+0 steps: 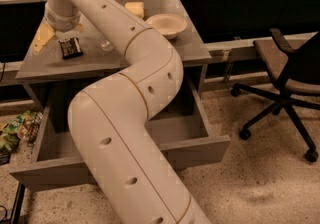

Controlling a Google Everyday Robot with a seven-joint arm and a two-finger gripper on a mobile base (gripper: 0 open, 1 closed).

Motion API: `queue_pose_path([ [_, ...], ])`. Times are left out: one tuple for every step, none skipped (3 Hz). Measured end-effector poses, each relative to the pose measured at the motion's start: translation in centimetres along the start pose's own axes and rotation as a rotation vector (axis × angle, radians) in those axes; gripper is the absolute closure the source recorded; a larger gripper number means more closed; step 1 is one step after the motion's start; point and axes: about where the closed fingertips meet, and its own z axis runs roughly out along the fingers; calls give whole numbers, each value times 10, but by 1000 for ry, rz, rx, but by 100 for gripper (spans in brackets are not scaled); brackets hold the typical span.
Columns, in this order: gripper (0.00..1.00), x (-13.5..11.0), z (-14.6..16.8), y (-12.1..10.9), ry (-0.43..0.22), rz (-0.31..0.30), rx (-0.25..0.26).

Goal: Place rxbar chocolate into top drawer

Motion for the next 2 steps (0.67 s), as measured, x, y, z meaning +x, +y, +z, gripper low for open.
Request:
queue_pose_path([
  [2, 8, 16, -7, 19, 24, 14],
  [25, 14, 18, -16, 25, 53, 32],
])
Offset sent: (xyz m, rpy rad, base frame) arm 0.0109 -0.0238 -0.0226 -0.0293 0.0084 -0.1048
